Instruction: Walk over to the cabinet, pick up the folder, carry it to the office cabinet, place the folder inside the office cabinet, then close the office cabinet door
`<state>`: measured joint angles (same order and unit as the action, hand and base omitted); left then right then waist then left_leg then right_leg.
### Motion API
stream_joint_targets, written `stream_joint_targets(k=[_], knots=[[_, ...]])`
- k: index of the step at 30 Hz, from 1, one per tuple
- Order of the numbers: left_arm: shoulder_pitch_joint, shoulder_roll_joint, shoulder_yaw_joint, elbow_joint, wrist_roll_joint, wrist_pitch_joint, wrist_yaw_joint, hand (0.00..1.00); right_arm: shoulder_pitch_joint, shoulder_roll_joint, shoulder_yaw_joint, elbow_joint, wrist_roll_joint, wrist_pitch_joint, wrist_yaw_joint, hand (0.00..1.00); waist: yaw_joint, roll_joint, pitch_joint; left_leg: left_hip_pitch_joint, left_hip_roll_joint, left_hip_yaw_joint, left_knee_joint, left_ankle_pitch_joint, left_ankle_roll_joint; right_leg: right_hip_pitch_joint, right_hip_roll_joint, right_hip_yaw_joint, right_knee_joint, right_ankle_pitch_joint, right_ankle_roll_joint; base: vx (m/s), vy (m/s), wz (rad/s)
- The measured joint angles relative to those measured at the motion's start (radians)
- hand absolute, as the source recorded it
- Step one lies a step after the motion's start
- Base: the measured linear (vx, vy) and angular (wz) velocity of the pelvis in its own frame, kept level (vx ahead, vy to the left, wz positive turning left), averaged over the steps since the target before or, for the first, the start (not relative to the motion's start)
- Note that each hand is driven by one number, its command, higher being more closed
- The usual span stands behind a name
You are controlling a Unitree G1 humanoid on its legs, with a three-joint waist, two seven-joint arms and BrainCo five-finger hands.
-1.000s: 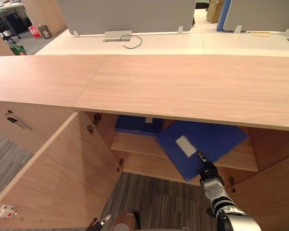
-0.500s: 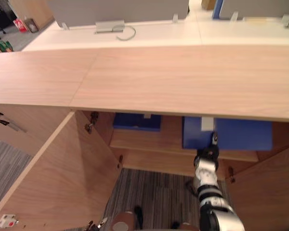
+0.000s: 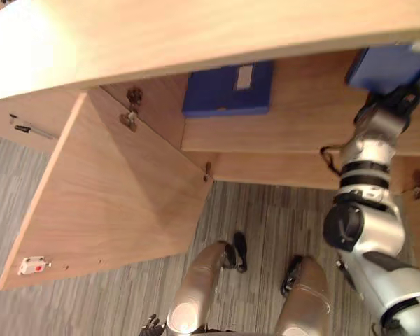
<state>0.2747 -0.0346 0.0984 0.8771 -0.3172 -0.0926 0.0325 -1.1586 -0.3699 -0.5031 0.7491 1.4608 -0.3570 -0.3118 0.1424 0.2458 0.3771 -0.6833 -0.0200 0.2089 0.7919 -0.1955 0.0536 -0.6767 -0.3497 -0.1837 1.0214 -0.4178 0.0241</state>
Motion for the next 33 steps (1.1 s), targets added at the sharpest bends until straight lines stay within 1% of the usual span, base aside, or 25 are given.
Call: stream_joint_targets(k=[1, 3, 7, 10, 11, 12, 14, 16, 21, 23, 25, 26, 27, 28, 29, 31, 33], knots=[[-0.001, 0.0, -0.003, 0.003, 0.004, 0.0, 0.003, 0.0, -0.013, -0.009, 0.007, 0.0, 0.0, -0.002, -0.012, 1.0, 0.0, 0.002, 0.006, -0.02, 0.0, 0.0, 0.022, -0.007, -0.001, -0.02, -0.003, 0.006, 0.022, -0.007, 0.001, -0.04, -0.021, 0.06], [-0.016, -0.002, -0.023, 0.025, 0.014, 0.002, 0.008, 0.0, -0.047, -0.031, 0.016, 0.0, 0.0, -0.018, -0.047, 1.0, 0.002, 0.003, 0.039, -0.081, -0.004, 0.007, 0.094, -0.034, 0.0, -0.09, -0.019, 0.037, 0.102, -0.037, 0.003, -0.04, -0.02, 0.05], [-0.03, -0.002, -0.033, 0.034, 0.015, 0.002, 0.021, 0.0, -0.047, -0.049, 0.012, 0.002, 0.01, -0.059, -0.094, 1.0, 0.003, 0.003, 0.062, -0.157, -0.026, 0.015, 0.164, -0.051, 0.005, -0.18, -0.05, 0.071, 0.197, -0.074, 0.008, -0.02, -0.023, 0.17], [-0.041, 0.0, -0.043, 0.051, 0.014, 0.002, 0.031, 0.0, -0.046, -0.084, 0.026, 0.002, -0.025, -0.054, -0.096, 1.0, 0.008, 0.004, 0.072, -0.211, -0.031, 0.022, 0.211, -0.06, 0.005, -0.243, -0.061, 0.095, 0.254, -0.091, 0.008, -0.01, -0.032, 0.09], [-0.049, 0.001, -0.046, 0.064, 0.013, 0.002, 0.035, 0.0, -0.046, -0.105, 0.037, 0.004, -0.031, -0.049, -0.096, 0.0, 0.012, 0.003, 0.072, -0.227, -0.03, 0.025, 0.225, -0.062, 0.003, -0.262, -0.063, 0.105, 0.271, -0.095, 0.007, 0.0, 0.0, 0.0], [-0.052, 0.001, -0.048, 0.067, 0.013, 0.003, 0.038, 0.0, -0.046, -0.116, 0.05, 0.01, -0.031, -0.047, -0.096, 0.0, 0.012, 0.003, 0.073, -0.233, -0.03, 0.027, 0.231, -0.064, 0.003, -0.27, -0.063, 0.11, 0.279, -0.098, 0.008, 0.0, 0.0, 0.0], [-0.057, 0.003, -0.053, 0.076, 0.012, 0.005, 0.041, 0.0, -0.048, -0.148, 0.097, 0.04, -0.03, -0.024, -0.094, 0.0, 0.011, 0.001, 0.074, -0.259, -0.028, 0.034, 0.249, -0.067, 0.002, -0.306, -0.062, 0.126, 0.302, -0.101, 0.009, 0.0, -0.025, -0.05], [-0.058, 0.004, -0.058, 0.076, 0.011, 0.007, 0.048, 0.0, -0.048, -0.149, 0.107, 0.055, -0.028, -0.011, -0.094, 0.0, 0.01, -0.002, 0.076, -0.275, -0.024, 0.04, 0.257, -0.067, 0.0, -0.33, -0.056, 0.136, 0.312, -0.103, 0.011, 0.0, -0.031, -0.07], [-0.059, 0.006, -0.065, 0.076, 0.006, 0.009, 0.06, 0.0, -0.05, -0.158, 0.151, 0.071, -0.03, -0.009, -0.084, 0.0, 0.011, -0.004, 0.077, -0.291, -0.017, 0.034, 0.26, -0.061, -0.004, -0.345, -0.052, 0.131, 0.318, -0.101, 0.007, 0.0, -0.048, 0.0], [-0.059, 0.006, -0.064, 0.076, 0.003, 0.009, 0.061, 0.0, -0.05, -0.163, 0.163, 0.073, -0.058, 0.005, -0.081, 0.0, 0.01, -0.004, 0.078, -0.291, -0.017, 0.031, 0.259, -0.06, -0.005, -0.342, -0.052, 0.128, 0.316, -0.1, 0.006, 0.01, -0.041, 0.03], [-0.059, 0.006, -0.062, 0.076, 0.002, 0.009, 0.061, 0.0, -0.05, -0.186, 0.213, 0.096, -0.111, 0.04, -0.081, 0.0, 0.008, -0.004, 0.077, -0.291, -0.018, 0.025, 0.255, -0.058, -0.005, -0.335, -0.053, 0.12, 0.31, -0.1, 0.005, 0.01, -0.041, 0.06], [-0.059, 0.007, -0.059, 0.076, 0.002, 0.009, 0.061, 0.0, -0.05, -0.202, 0.257, 0.121, -0.146, 0.067, -0.08, 0.0, 0.006, -0.004, 0.077, -0.291, -0.019, 0.018, 0.251, -0.054, -0.005, -0.327, -0.053, 0.109, 0.302, -0.098, 0.003, 0.01, -0.031, 0.08], [-0.059, 0.007, -0.058, 0.076, 0.002, 0.01, 0.061, 0.0, -0.05, -0.208, 0.273, 0.132, -0.171, 0.085, -0.08, 0.0, 0.005, -0.004, 0.077, -0.289, -0.019, 0.014, 0.245, -0.051, -0.005, -0.323, -0.053, 0.103, 0.297, -0.097, 0.001, 0.01, -0.048, 0.11], [-0.059, 0.007, -0.054, 0.076, 0.002, 0.01, 0.06, 0.0, -0.05, -0.216, 0.312, 0.155, -0.237, 0.12, -0.076, 0.0, 0.004, -0.006, 0.077, -0.284, -0.021, 0.008, 0.23, -0.042, -0.008, -0.314, -0.053, 0.093, 0.283, -0.093, -0.005, 0.01, -0.055, 0.08], [-0.059, 0.009, -0.049, 0.075, 0.002, 0.009, 0.06, 0.0, -0.051, -0.215, 0.351, 0.162, -0.275, 0.145, -0.072, 0.0, 0.003, -0.013, 0.08, -0.275, -0.023, 0.007, 0.211, -0.033, -0.01, -0.308, -0.052, 0.089, 0.271, -0.088, -0.006, 0.01, -0.069, 0.06], [-0.059, 0.011, -0.045, 0.074, 0.002, 0.009, 0.06, 0.0, -0.065, -0.215, 0.416, 0.192, -0.308, 0.173, -0.063, 0.0, 0.0, -0.016, 0.081, -0.269, -0.023, -0.003, 0.19, -0.02, -0.015, -0.295, -0.048, 0.074, 0.251, -0.08, -0.011, 0.01, -0.062, 0.05], [-0.06, 0.013, -0.04, 0.069, 0.002, 0.009, 0.06, 0.0, -0.066, -0.213, 0.466, 0.211, -0.308, 0.189, -0.054, 0.0, -0.002, -0.024, 0.087, -0.254, -0.022, -0.006, 0.163, -0.006, -0.016, -0.28, -0.045, 0.063, 0.23, -0.072, -0.013, 0.0, -0.059, 0.04]])
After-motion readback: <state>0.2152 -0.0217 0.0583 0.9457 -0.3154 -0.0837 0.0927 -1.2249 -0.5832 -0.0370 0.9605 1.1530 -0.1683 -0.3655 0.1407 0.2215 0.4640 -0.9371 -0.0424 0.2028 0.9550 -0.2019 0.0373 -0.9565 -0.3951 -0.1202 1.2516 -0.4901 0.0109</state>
